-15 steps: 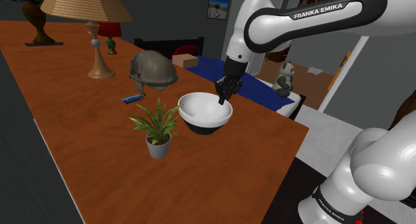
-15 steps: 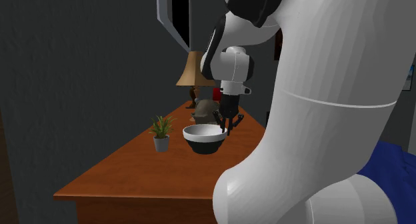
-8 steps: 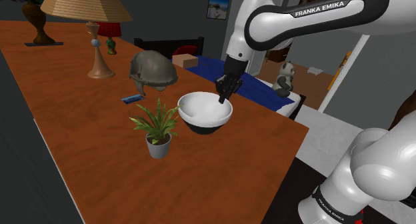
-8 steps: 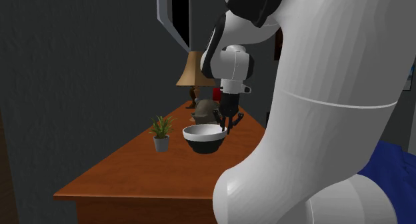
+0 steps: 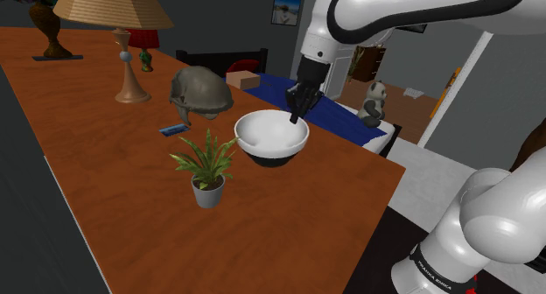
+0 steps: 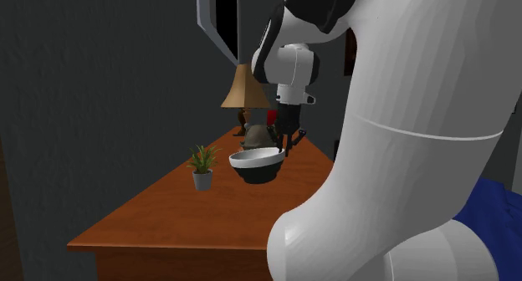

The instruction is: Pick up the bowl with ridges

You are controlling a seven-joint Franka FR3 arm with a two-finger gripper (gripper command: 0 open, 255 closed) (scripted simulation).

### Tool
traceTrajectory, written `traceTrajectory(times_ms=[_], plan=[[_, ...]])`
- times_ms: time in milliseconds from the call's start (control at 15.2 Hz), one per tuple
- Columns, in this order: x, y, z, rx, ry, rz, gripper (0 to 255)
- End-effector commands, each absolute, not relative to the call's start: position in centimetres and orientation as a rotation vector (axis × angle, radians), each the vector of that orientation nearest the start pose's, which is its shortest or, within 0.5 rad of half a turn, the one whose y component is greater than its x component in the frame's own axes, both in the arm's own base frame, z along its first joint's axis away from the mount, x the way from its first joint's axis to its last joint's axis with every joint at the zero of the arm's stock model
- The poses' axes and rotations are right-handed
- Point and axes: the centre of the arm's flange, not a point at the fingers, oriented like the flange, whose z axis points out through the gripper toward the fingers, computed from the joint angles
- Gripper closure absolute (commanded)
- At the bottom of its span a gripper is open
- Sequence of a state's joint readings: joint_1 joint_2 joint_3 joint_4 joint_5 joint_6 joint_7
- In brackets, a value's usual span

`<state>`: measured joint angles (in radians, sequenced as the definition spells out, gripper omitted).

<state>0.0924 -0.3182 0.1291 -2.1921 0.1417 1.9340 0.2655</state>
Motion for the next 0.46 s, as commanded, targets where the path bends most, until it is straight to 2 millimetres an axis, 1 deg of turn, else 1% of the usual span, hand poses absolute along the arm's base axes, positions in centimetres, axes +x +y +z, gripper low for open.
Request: traceTrajectory(times_ms=[0, 264, 396], plan=[[45.1, 11.6, 53.2, -3.033, 0.145, -0.053, 255], [45.1, 11.6, 55.3, -3.033, 0.145, -0.053, 255], [45.1, 11.6, 55.4, -3.033, 0.145, -0.053, 255]])
